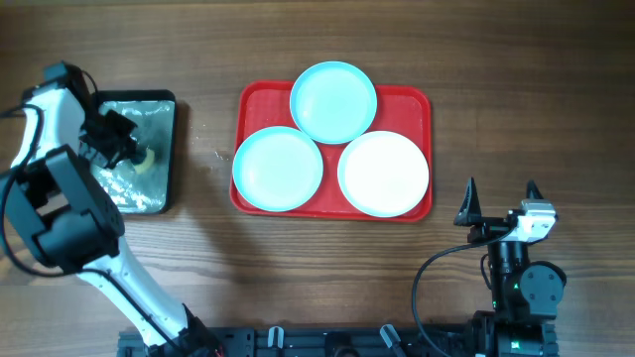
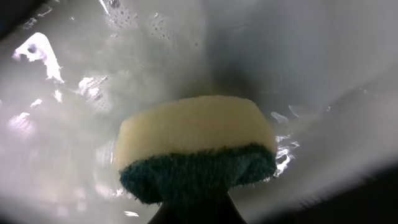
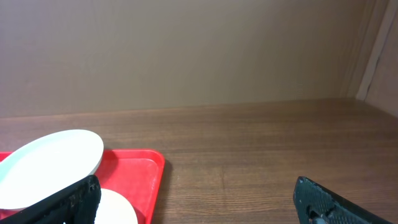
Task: Clean dirty plates on tray and stack at the side
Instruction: 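Dip and rub the held sponge in the soapy water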
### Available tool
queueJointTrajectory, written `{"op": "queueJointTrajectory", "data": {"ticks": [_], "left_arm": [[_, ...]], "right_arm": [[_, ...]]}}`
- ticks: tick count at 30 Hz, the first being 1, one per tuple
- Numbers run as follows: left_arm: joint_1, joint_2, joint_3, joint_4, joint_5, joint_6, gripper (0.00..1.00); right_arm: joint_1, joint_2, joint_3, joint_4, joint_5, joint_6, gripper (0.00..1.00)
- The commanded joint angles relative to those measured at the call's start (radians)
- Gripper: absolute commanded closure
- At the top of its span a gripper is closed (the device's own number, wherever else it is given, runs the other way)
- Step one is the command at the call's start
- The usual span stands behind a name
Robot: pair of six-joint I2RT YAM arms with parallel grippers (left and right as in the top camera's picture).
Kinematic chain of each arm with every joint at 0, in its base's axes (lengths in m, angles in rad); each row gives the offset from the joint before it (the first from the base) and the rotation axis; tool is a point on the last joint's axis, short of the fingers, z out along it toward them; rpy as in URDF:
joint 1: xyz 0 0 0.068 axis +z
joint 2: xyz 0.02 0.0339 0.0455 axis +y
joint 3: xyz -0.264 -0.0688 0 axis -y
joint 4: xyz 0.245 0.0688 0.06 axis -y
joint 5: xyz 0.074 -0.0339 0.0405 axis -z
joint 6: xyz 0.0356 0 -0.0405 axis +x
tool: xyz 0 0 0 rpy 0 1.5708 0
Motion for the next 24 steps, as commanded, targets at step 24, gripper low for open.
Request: {"op": "queueJointTrajectory", "data": {"ticks": [24], "left_arm": [[-0.012,-0.294,-0.186,0.367,-0.043,0.187,0.96]], "right_arm": [[-0.004,-0.005,-0.001,0.002,-0.004,-0.01,0.0]]}}
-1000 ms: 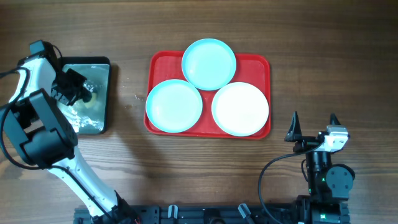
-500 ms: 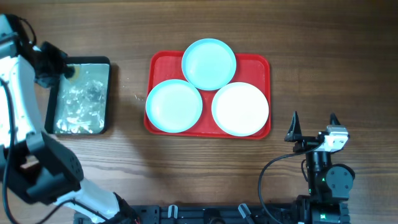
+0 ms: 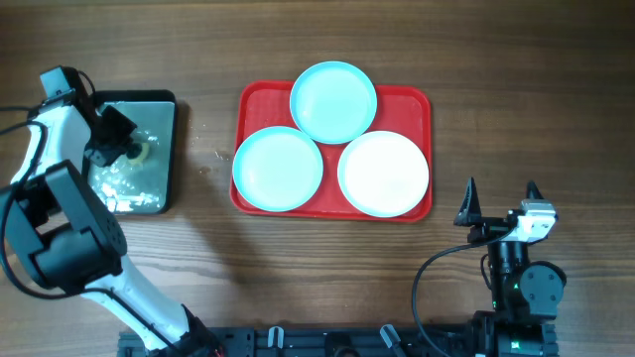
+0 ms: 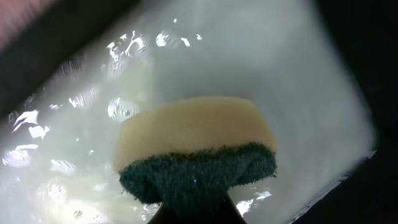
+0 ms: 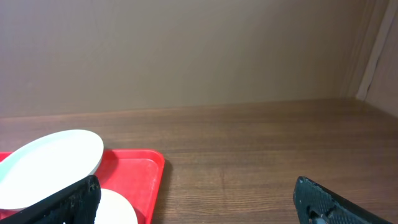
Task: Clean dirty plates on tray and stack at the side
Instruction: 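Dip and rub the held sponge in the soapy water, then lift the sponge and carry it to the left plate on the red tray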
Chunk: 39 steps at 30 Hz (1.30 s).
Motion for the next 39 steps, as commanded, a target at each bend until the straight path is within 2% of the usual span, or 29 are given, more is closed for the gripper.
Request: {"op": "queueJointTrajectory", "data": {"ticks": [1,5,8,10,15,18,20,24,26,28,32,35,39], "left_arm": [[-0.01,-0.197,0.026,0.037,-0.013,0.071,0.96],[-0.012,-0.391,0.026,0.079,-0.013,0.07,0.96],[-0.023,-0.46,0.021,0.082,-0.013,0.07,0.96],[-0.028,-0.452,-0.013,0.112,-0.013,0.07,0.96],[-0.029,-0.328,-0.216,0.335,-0.013,0.072,0.96],[-0.029,-0.288,-0.234,0.373,-0.007,0.222,0.96],[-0.029,-0.339,-0.221,0.37,0.04,0.33,0.96],[-0.029,-0.543,-0.216,0.397,0.15,0.332,0.96],[-0.029,-0.593,-0.22,0.388,0.156,0.341,0.96],[-0.029,-0.588,-0.257,0.396,0.117,0.383,0.96],[-0.026,-0.434,-0.405,0.515,0.054,0.385,0.96],[-0.026,-0.338,-0.407,0.525,0.021,0.385,0.96],[-0.042,-0.422,-0.356,0.486,0.034,0.384,0.96]], "right_arm": [[-0.004,-0.005,-0.001,0.002,-0.004,-0.01,0.0],[-0.004,-0.005,-0.001,0.002,-0.004,-0.01,0.0],[-0.004,-0.005,-0.001,0.002,-0.004,-0.01,0.0],[-0.004,-0.005,-0.001,0.002,-0.004,-0.01,0.0],[-0.004,-0.005,-0.001,0.002,-0.004,-0.01,0.0],[-0.004,-0.005,-0.001,0.002,-0.004,-0.01,0.0],[-0.004,-0.005,-0.001,0.002,-0.004,-0.01,0.0],[-0.004,-0.005,-0.001,0.002,-0.004,-0.01,0.0],[-0.004,-0.005,-0.001,0.002,-0.004,-0.011,0.0],[-0.004,-0.005,-0.001,0.002,-0.004,-0.01,0.0],[-0.004,-0.005,-0.001,0.002,-0.004,-0.01,0.0],[-0.004,-0.005,-0.001,0.002,-0.004,-0.01,0.0],[-0.004,-0.005,-0.001,0.002,-0.004,-0.011,0.0]]}}
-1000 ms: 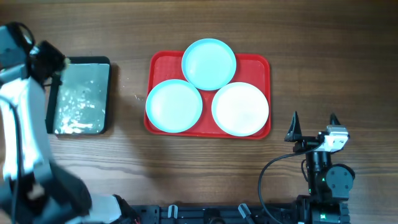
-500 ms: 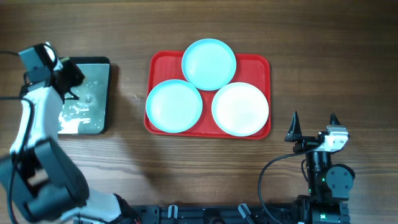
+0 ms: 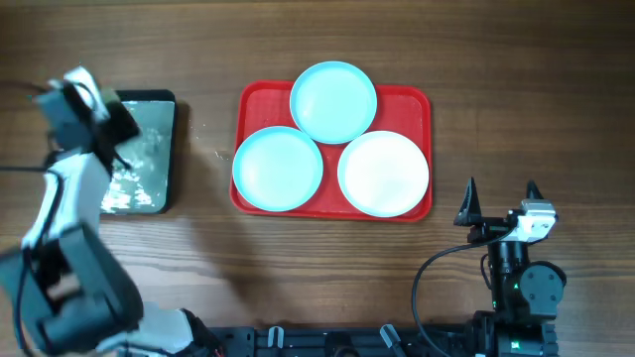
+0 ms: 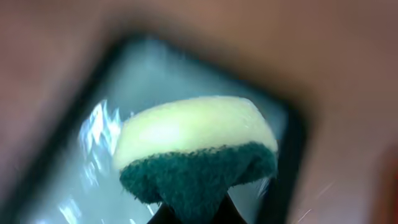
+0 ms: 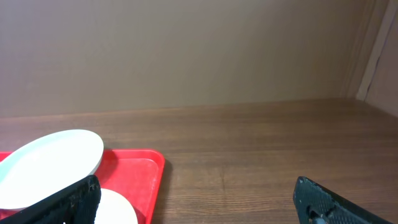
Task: Clean dirty plates on tray and stack at the side
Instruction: 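Lift the sponge and carry it to the left plate on the red tray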
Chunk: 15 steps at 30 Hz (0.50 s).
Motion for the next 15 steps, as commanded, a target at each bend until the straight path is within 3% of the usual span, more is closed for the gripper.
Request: {"op": "queueJointTrajectory", "data": {"ticks": [1,6,13,15], "left_arm": [[-0.024,-0.169,0.066,0.011,-0.01,0.023,0.96],[-0.048,-0.325,0.05,0.039,-0.077,0.023,0.96],[-0.008,-0.048,-0.037,0.025,-0.119,0.023,0.96],[-0.011,-0.042,-0.034,0.021,-0.119,0.023,0.96]], "right_arm": [[-0.004,-0.005,-0.001,0.003,-0.004,-0.01,0.0],[-0.004,-0.005,-0.001,0.003,-0.004,-0.01,0.0],[-0.004,-0.005,-0.001,0.003,-0.004,-0.01,0.0],[-0.004,-0.005,-0.001,0.003,-0.004,-0.01,0.0]]}}
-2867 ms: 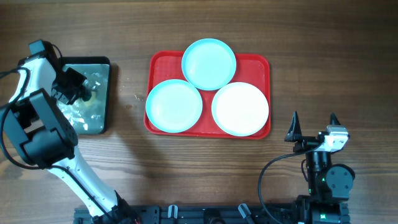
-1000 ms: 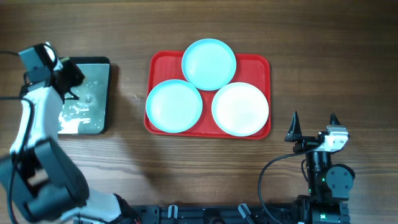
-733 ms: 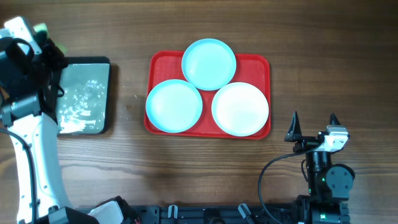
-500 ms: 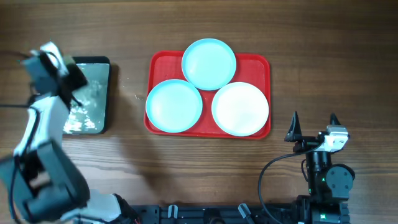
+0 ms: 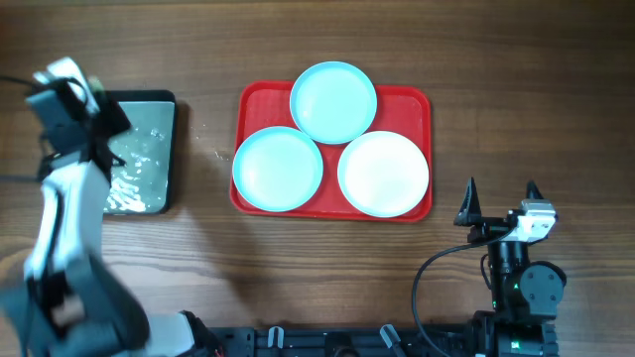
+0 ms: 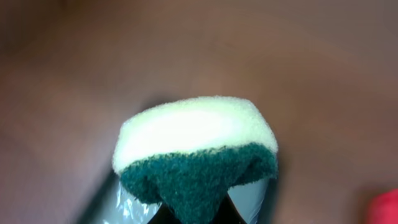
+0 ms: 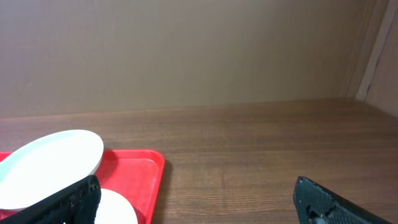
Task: Clean dirty plates on tray and stack at the side
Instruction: 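Lift the sponge and carry it to the left plate on the red tray, then reach the right gripper to the left plate's rim and grip it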
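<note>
Three plates lie on the red tray (image 5: 248, 99): a light blue one (image 5: 333, 101) at the back, a light blue one (image 5: 278, 169) at the front left, a white one (image 5: 384, 174) at the front right. My left gripper (image 5: 103, 125) hangs over the left rim of the black basin (image 5: 139, 169) of soapy water. It is shut on a yellow and green sponge (image 6: 196, 146), green side toward the fingers. My right gripper (image 5: 499, 203) stands open right of the tray's front corner, nothing between its fingertips (image 7: 317, 199).
The black basin sits at the table's left, well apart from the tray. Bare wood lies between basin and tray and to the right of the tray (image 7: 249, 155). The right wrist view shows the tray's corner (image 7: 146, 165) and a plate's edge (image 7: 56, 158).
My left gripper has moved up and away from the basin with the sponge; in the wrist view the basin has shrunk to the bottom edge and wood fills the rest. The right arm is unmoved.
The sponge, held in my left gripper, was first down close to the soapy water in the basin. Then it was higher, with the basin's edges in view. Later it was above the whole basin, and now it is higher still. Plates and right arm stayed put.
</note>
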### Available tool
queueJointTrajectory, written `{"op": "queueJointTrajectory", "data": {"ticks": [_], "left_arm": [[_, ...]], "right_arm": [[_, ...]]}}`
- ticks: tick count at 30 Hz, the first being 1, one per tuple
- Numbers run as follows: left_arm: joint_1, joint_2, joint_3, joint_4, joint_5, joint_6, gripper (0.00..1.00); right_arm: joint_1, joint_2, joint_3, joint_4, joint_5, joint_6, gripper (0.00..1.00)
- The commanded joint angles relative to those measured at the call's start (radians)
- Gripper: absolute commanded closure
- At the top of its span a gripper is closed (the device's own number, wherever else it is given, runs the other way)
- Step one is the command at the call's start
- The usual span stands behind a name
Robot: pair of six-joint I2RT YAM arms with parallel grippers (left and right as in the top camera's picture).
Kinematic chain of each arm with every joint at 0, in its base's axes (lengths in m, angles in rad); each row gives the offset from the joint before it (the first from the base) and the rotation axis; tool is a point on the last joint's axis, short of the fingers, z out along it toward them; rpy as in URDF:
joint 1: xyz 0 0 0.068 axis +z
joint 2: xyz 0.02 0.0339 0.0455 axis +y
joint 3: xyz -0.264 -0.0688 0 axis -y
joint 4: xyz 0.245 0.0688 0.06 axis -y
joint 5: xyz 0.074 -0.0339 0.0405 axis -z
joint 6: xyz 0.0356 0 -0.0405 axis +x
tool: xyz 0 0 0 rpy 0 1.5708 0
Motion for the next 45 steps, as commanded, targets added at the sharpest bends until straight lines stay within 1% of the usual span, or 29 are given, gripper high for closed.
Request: {"op": "queueJointTrajectory", "data": {"ticks": [1,4,5,9,11,14,15,17,20,22,24,28,32,35,39,40,41,42,43,44,45], "left_arm": [[-0.002,0.052,-0.034,-0.034,-0.025,0.014,0.96],[-0.04,-0.078,0.027,-0.095,-0.024,0.011,0.96],[-0.066,-0.151,0.053,-0.104,-0.024,0.011,0.96],[-0.188,-0.405,0.088,-0.057,0.021,0.011,0.96],[-0.259,-0.484,0.087,-0.063,0.071,0.011,0.96],[-0.372,-0.52,0.087,-0.155,0.144,-0.007,0.96],[-0.397,-0.517,0.087,-0.188,0.151,-0.032,0.96],[-0.474,-0.473,0.087,-0.295,0.152,-0.135,0.96],[-0.57,-0.369,0.087,-0.405,0.152,-0.289,0.96],[-0.626,-0.289,0.087,-0.441,0.152,-0.363,0.96],[-0.7,-0.168,0.087,-0.452,0.152,-0.447,0.96],[-0.8,0.036,0.087,-0.402,0.148,-0.465,0.96],[-0.848,0.198,0.087,-0.36,0.129,-0.472,0.96],[-0.841,0.242,0.087,-0.373,0.05,-0.494,0.96],[-0.835,0.242,0.087,-0.373,0.042,-0.494,0.95],[-0.835,0.242,0.087,-0.377,0.042,-0.494,0.78],[-0.835,0.242,0.087,-0.382,0.038,-0.491,0.67],[-0.835,0.238,0.088,-0.383,0.038,-0.485,0.68],[-0.835,0.235,0.088,-0.383,0.035,-0.484,0.64],[-0.835,0.227,0.09,-0.386,0.034,-0.483,0.58],[-0.833,0.219,0.095,-0.392,0.024,-0.483,0.55]], "right_arm": [[-0.004,-0.005,-0.001,0.002,-0.004,-0.01,0.0],[-0.004,-0.005,-0.001,0.002,-0.004,-0.01,0.0],[-0.004,-0.005,-0.001,0.002,-0.004,-0.01,0.0],[-0.004,-0.005,-0.001,0.002,-0.004,-0.01,0.0],[-0.004,-0.005,-0.001,0.002,-0.004,-0.01,0.0],[-0.004,-0.005,-0.001,0.002,-0.004,-0.01,0.0],[-0.004,-0.005,-0.001,0.002,-0.004,-0.01,0.0],[-0.004,-0.005,-0.001,0.002,-0.004,-0.01,0.0],[-0.004,-0.005,-0.001,0.002,-0.004,-0.01,0.0],[-0.004,-0.005,-0.001,0.002,-0.004,-0.01,0.0],[-0.004,-0.005,-0.001,0.002,-0.004,-0.01,0.0],[-0.004,-0.005,-0.001,0.002,-0.004,-0.01,0.0],[-0.004,-0.005,-0.001,0.002,-0.004,-0.01,0.0],[-0.004,-0.005,-0.001,0.002,-0.004,-0.01,0.0],[-0.004,-0.005,-0.001,0.008,0.023,-0.032,0.0],[-0.004,-0.005,-0.001,0.007,0.039,-0.045,0.0],[-0.004,-0.005,-0.001,0.007,0.04,-0.047,0.0],[-0.004,-0.005,-0.001,0.007,0.043,-0.052,0.0],[-0.004,-0.004,-0.001,0.007,0.045,-0.079,0.0],[-0.004,-0.004,-0.001,0.007,0.045,-0.096,0.0],[-0.004,-0.004,-0.001,0.007,0.045,-0.095,0.0]]}}
